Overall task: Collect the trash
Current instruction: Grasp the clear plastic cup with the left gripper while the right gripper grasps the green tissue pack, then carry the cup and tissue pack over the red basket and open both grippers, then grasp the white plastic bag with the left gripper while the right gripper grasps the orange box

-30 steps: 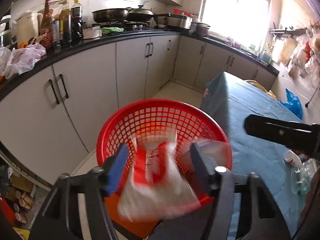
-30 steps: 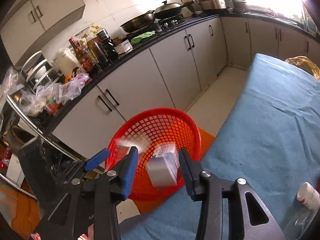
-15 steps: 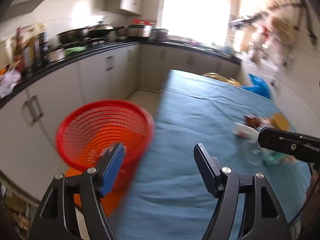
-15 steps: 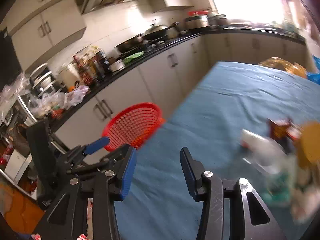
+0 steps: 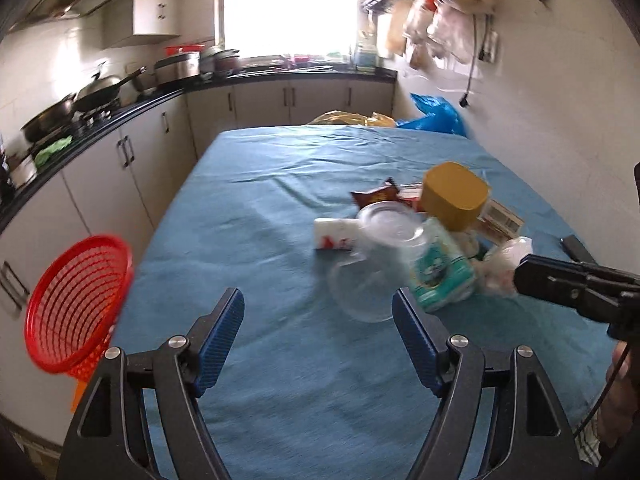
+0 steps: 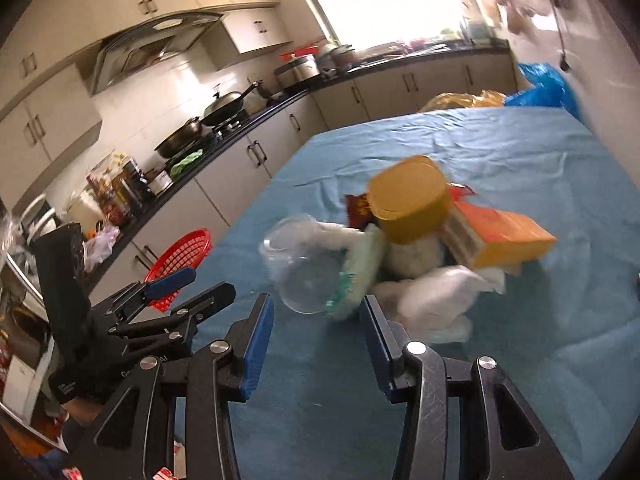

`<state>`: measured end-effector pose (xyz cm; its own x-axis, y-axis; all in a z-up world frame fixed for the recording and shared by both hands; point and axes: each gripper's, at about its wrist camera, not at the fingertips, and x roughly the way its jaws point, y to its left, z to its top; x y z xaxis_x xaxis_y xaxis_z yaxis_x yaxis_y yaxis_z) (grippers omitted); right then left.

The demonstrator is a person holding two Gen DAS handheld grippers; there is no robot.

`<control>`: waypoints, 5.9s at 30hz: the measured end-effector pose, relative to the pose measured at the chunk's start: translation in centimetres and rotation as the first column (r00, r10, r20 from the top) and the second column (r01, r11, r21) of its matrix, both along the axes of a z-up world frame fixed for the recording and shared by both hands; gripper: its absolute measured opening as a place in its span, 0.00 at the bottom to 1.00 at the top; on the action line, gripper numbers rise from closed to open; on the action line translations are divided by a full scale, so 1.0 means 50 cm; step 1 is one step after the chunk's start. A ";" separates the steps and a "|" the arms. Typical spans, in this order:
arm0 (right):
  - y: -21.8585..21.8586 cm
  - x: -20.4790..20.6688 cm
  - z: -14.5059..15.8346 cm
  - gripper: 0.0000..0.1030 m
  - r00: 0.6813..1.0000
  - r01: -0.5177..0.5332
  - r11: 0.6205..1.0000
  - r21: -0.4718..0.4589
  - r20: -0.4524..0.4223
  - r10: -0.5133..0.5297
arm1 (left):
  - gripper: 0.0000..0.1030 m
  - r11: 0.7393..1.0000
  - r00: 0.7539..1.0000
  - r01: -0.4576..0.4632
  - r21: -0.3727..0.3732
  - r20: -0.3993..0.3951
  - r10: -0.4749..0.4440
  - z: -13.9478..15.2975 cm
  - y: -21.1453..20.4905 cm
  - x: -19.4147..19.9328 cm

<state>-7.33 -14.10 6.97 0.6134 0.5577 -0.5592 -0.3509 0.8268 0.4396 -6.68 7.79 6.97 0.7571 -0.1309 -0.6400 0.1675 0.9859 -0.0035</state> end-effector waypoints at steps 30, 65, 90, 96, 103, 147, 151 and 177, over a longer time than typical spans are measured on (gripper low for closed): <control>0.057 0.100 -0.028 0.47 0.996 -0.001 0.997 -0.083 -0.087 -0.007 | 0.33 0.997 0.996 -0.066 -0.049 -0.063 0.063 -0.043 0.004 0.079; 0.105 0.047 -0.011 0.10 0.999 -0.020 0.986 -0.165 0.046 0.028 | 0.33 0.994 0.997 -0.076 -0.073 -0.034 0.073 -0.036 0.026 0.032; 0.111 0.039 0.000 0.10 0.998 -0.024 0.986 -0.166 0.056 0.033 | 0.33 0.994 0.997 -0.080 -0.076 -0.030 0.078 -0.032 0.028 0.019; 0.118 0.032 0.010 0.10 0.997 -0.033 0.985 -0.169 0.061 0.044 | 0.33 0.993 0.996 -0.082 -0.079 -0.026 0.080 -0.028 0.036 0.016; 0.122 0.032 0.014 0.10 0.996 -0.045 0.984 -0.174 0.065 0.057 | 0.33 0.992 0.996 -0.092 -0.086 -0.023 0.090 -0.021 0.050 0.012; 0.543 0.147 0.095 0.10 0.927 -0.355 0.913 -0.203 0.051 0.372 | 0.34 0.871 0.885 -0.463 -0.165 -0.027 0.465 0.014 0.468 -0.006; 0.589 0.170 0.088 0.10 0.923 -0.367 0.908 -0.204 0.040 0.382 | 0.34 0.863 0.877 -0.478 -0.162 -0.037 0.479 0.006 0.495 0.002; 0.434 0.116 0.075 0.27 0.956 -0.270 0.947 -0.175 0.072 0.286 | 0.64 0.916 0.930 -0.365 -0.168 -0.013 0.368 0.003 0.358 -0.029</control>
<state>-1.54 7.58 10.71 0.5019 0.6210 -0.6021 -0.6106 0.7474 0.2619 -8.13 25.69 7.10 0.7836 0.0558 -0.6188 -0.2038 0.9639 -0.1711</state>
